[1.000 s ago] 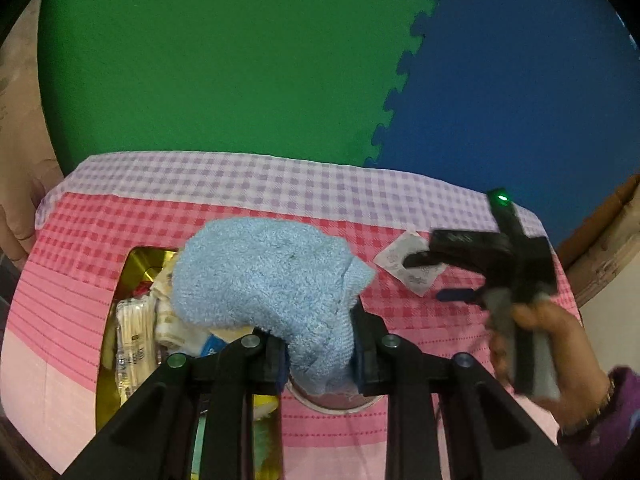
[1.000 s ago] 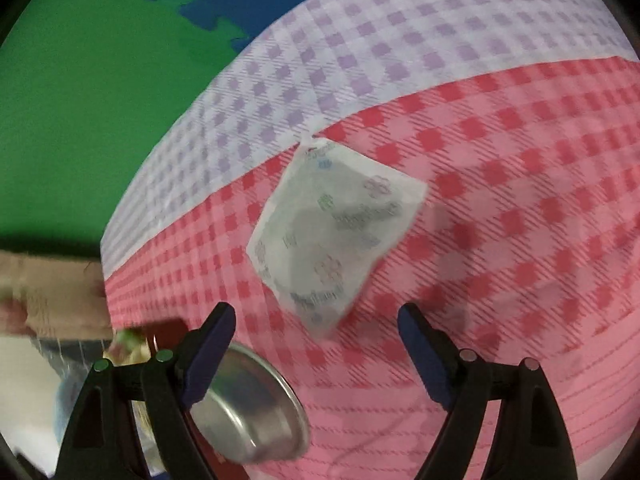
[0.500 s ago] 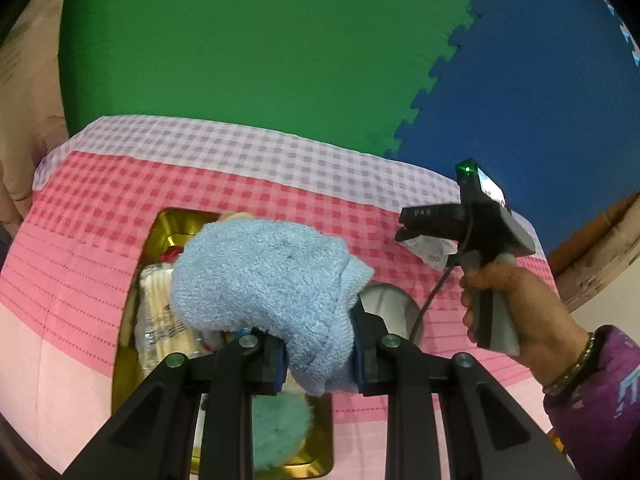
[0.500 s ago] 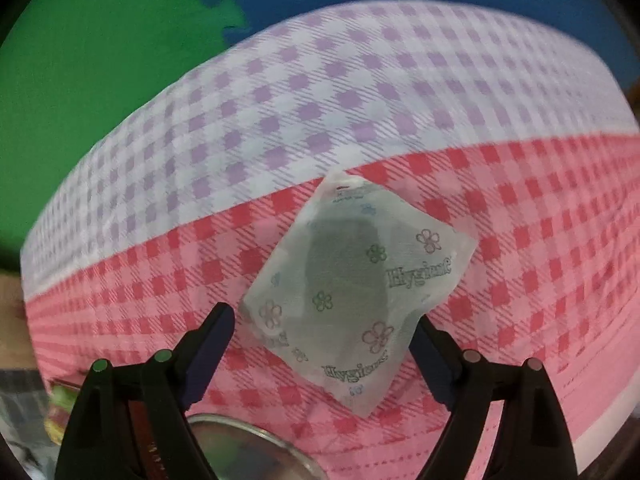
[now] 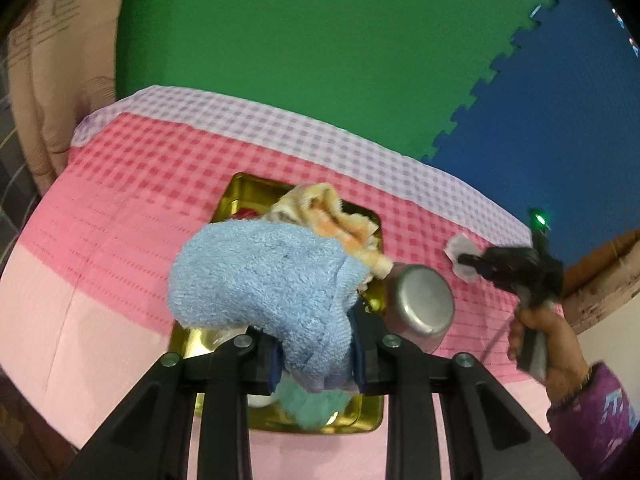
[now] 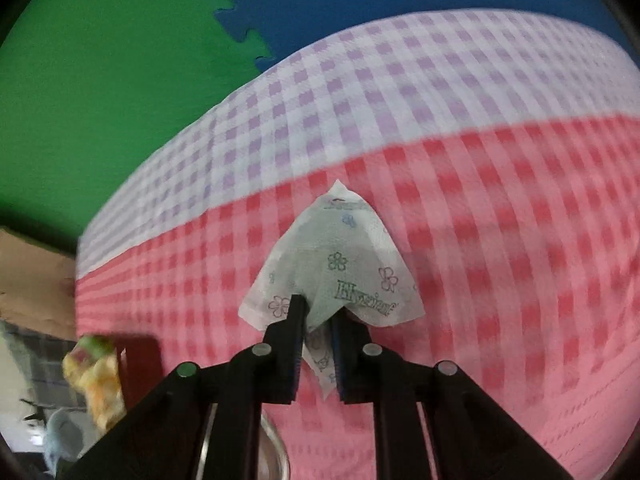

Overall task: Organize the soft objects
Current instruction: 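Carry the light-blue towel to the tray while the right tool grasps the wet-wipe packet, then lower the light-blue towel into the tray and open the left tool while the right tool lifts the packet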

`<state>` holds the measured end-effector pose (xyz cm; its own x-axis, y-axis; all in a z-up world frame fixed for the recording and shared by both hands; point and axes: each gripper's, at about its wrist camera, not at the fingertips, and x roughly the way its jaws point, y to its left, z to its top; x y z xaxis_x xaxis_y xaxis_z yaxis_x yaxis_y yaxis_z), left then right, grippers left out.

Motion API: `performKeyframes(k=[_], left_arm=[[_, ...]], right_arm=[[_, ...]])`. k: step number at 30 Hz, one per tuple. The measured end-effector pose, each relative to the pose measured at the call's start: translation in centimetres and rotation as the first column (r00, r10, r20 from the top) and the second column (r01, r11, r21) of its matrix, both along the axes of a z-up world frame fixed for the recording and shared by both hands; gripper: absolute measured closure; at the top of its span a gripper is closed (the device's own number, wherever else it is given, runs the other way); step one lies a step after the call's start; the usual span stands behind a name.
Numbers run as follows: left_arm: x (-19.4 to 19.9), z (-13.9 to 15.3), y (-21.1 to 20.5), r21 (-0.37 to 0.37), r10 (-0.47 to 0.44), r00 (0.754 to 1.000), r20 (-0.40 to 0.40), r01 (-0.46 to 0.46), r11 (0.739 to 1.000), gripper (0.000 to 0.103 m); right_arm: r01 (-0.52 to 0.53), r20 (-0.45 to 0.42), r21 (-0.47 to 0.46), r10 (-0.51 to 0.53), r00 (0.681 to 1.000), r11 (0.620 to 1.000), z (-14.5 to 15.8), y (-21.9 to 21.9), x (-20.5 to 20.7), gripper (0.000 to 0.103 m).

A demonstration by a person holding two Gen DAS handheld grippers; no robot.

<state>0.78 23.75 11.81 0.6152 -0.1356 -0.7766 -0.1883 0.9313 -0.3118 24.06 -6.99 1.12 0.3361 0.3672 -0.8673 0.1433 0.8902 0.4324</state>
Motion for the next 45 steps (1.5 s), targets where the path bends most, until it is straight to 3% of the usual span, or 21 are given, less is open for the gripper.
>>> performKeyframes(k=[7, 14, 19, 24, 29, 38, 45], left_arm=[[-3.0, -0.3, 0.3, 0.047, 0.043, 0.999, -0.019, -0.042, 0.998, 0.077], [-5.6, -1.8, 0.9, 0.059, 0.054, 0.998, -0.033, -0.052, 0.997, 0.077], [-6.2, -1.8, 0.2, 0.127, 0.033, 0.999, -0.002, -0.033, 0.991, 0.077], [-4.6, -2.8, 0.1, 0.186, 0.005, 1.0, 0.003, -0.006, 0.983, 0.077], [-2.4, -5.2, 1.0, 0.149, 0.027, 0.998, -0.059, -0.018, 0.989, 0.077], [-1.1, -7.4, 1.6, 0.163, 0.034, 0.997, -0.076, -0.021, 0.986, 0.074], [-0.6, -8.9, 1.4, 0.197, 0.037, 0.997, -0.069, -0.023, 0.98, 0.059]], right_arm=[[-0.066, 0.088, 0.122, 0.056, 0.995, 0.99, 1.5, -1.4, -9.5, 0.091], [-0.119, 0.145, 0.089, 0.106, 0.984, 0.989, 1.2, -2.9, -18.4, 0.091], [-0.116, 0.137, 0.126, 0.099, 0.986, 0.985, -0.1, -7.5, -22.6, 0.091], [-0.119, 0.153, 0.129, 0.099, 0.983, 0.984, 0.3, -9.2, -24.1, 0.091], [-0.121, 0.165, 0.142, 0.097, 0.981, 0.982, 0.9, -10.3, -24.4, 0.091], [-0.13, 0.16, 0.146, 0.106, 0.981, 0.981, 0.7, -10.3, -24.2, 0.091], [-0.147, 0.158, 0.142, 0.124, 0.98, 0.979, 0.6, -9.7, -24.3, 0.091]])
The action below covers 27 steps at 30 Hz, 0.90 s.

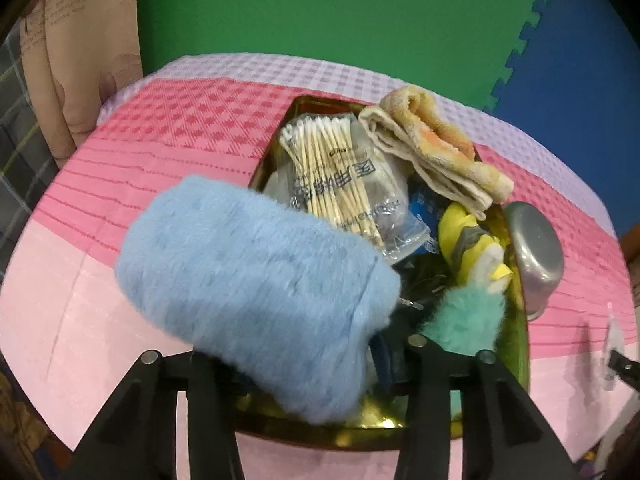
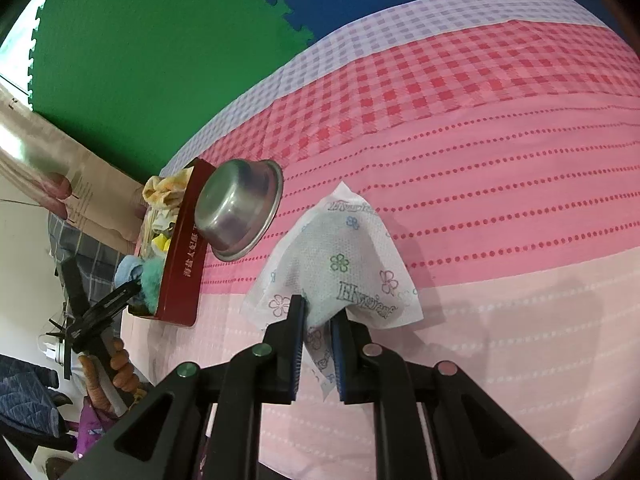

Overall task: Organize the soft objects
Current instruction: 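Lower the light-blue towel into the tray and open the left tool while the right tool lifts the packet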

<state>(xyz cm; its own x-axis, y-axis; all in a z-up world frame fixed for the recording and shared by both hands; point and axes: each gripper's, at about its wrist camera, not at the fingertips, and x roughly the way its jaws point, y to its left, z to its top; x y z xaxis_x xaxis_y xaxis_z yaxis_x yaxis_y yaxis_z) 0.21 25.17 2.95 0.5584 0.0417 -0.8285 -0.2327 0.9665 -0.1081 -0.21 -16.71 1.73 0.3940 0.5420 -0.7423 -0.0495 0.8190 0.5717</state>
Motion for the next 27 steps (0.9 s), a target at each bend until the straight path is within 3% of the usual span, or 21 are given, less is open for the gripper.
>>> performKeyframes(k=[2, 6, 8, 11, 20, 27], left_arm=[[-0.2, 0.2, -0.3, 0.046, 0.015, 1.0, 0.013, -0.015, 0.999, 0.046], [-1.1, 1.2, -1.1, 0.093, 0.011, 0.998, 0.058, -0.016, 0.996, 0.032], [-1.7, 2.1, -1.6, 0.13, 0.006, 0.996, 0.088, -0.018, 0.991, 0.02], [-2.3, 3.4, -2.1, 0.19, 0.008, 0.992, 0.127, -0.032, 0.981, 0.014], [-3.6, 6.7, -2.9, 0.215, 0.006, 0.984, 0.176, -0.045, 0.976, 0.013], [-5.3, 7.6, -3.9, 0.216, 0.005, 0.986, 0.167, -0.042, 0.976, 0.013]], right_arm=[[-0.004, -0.002, 0.003, 0.004, 1.0, 1.0, 0.0, 0.0, 0.0, 0.091], [-0.011, 0.009, 0.0, 0.011, 1.0, 1.0, 0.5, 0.0, -0.1, 0.091], [-0.016, 0.017, -0.004, 0.016, 1.0, 1.0, 0.8, 0.1, -0.2, 0.091], [-0.026, 0.023, -0.004, 0.026, 0.999, 1.0, 1.1, 0.4, -0.2, 0.091], [-0.074, 0.047, -0.005, 0.074, 0.996, 0.997, 2.3, 1.9, -0.3, 0.091], [-0.143, 0.083, -0.012, 0.143, 0.986, 0.99, 3.7, 4.7, 0.2, 0.09]])
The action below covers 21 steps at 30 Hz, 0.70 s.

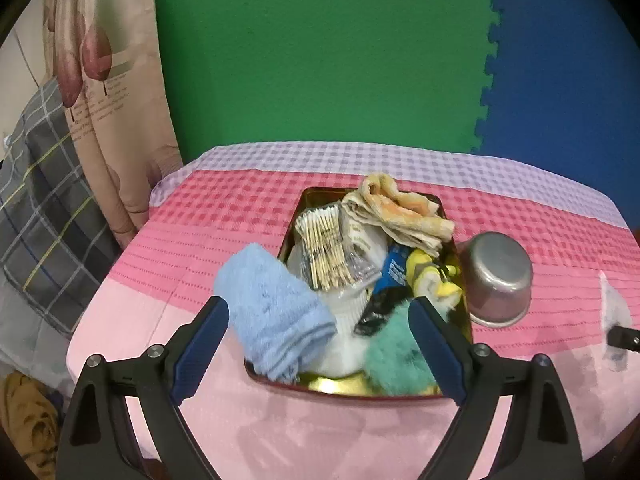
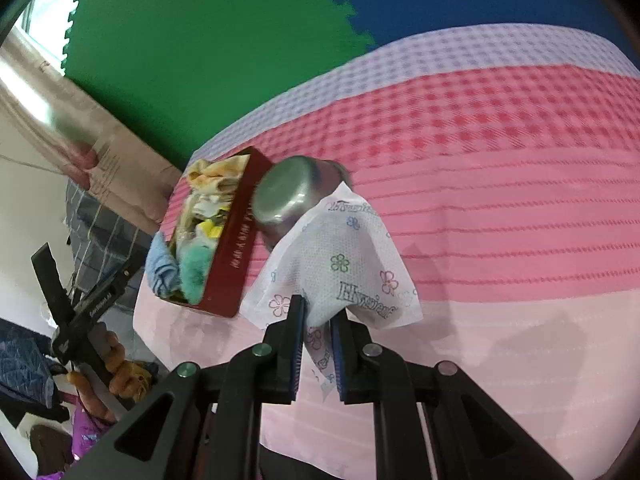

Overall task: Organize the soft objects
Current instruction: 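Lower the light-blue towel into the tray and open the left tool while the right tool lifts the packet, then carry the white wet-wipe packet over the tin tray with the right tool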

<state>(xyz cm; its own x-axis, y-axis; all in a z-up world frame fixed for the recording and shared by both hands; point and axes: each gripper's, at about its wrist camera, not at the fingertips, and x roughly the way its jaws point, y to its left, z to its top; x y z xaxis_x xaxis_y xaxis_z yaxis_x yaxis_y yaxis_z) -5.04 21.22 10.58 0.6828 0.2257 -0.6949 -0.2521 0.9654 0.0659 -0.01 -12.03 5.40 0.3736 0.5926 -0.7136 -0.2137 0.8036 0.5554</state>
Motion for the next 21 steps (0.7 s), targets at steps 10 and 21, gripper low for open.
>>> performKeyframes(k=[10, 21], left_arm=[[-3.1, -0.1, -0.1, -0.067, 0.07, 0.994, -0.088, -0.076, 0.995, 0.013], [-9.2, -3.9, 0.9, -0.16, 0.212, 0.959, -0.19, -0.243, 0.957, 0.013]], right_arm=[[-0.123, 0.045, -0.006, 0.124, 0.991, 0.992, 2.2, 6.9, 1.5, 0.09], [-0.256, 0.064, -0.076, 0.261, 0.963, 0.964, 3.2, 15.8, 3.3, 0.09]])
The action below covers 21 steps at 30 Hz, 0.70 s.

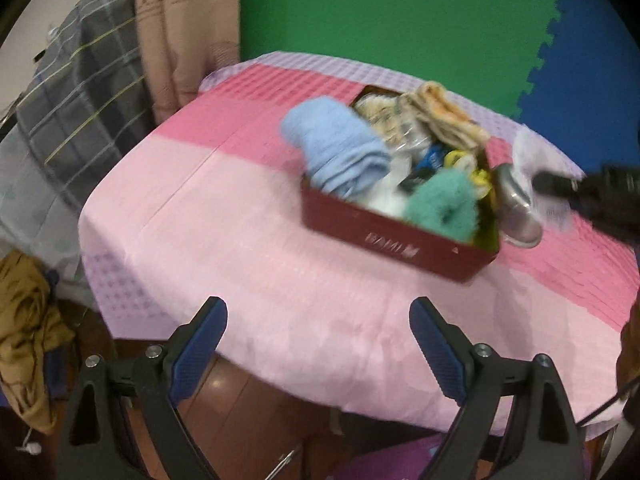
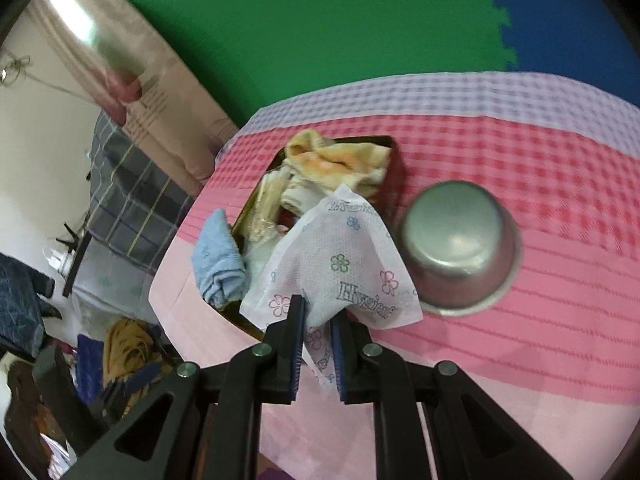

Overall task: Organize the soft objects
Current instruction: 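Carry the white wet-wipe packet over the tin tray with the right tool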

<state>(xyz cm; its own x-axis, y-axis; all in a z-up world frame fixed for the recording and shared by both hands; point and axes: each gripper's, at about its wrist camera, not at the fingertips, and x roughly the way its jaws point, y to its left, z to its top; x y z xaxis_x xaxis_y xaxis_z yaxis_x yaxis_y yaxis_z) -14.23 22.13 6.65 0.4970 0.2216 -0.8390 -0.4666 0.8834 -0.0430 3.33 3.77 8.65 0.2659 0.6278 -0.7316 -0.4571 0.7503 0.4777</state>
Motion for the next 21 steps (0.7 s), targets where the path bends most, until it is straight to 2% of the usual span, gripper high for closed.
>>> performKeyframes(k=[9, 11, 15, 21], left_arm=[[-0.2, 0.4, 1.2, 0.044, 0.047, 0.998, 0.033, -0.048, 0.998, 0.012], [-0.4, 0.7, 1.4, 0.052, 0.05, 0.998, 0.047, -0.053, 0.997, 0.012], [-0.4, 1.0, 1.4, 0.071, 0.047, 0.997, 0.06, -0.052, 0.996, 0.012], [-0.1, 0.8, 1.4, 0.06, 0.039, 0.998, 0.048, -0.042, 0.997, 0.012]], right_arm=[[-0.109, 0.057, -0.109, 0.116, 0.992, 0.988, -0.2, 7.8, 1.3, 0.091], [-0.125, 0.081, -0.164, 0.14, 0.987, 0.978, -0.7, 9.5, 1.4, 0.091], [-0.128, 0.099, -0.241, 0.155, 0.983, 0.962, -2.1, 11.1, 2.3, 0.091], [-0.147, 0.131, -0.338, 0.201, 0.971, 0.93, -3.6, 12.7, 3.3, 0.091]])
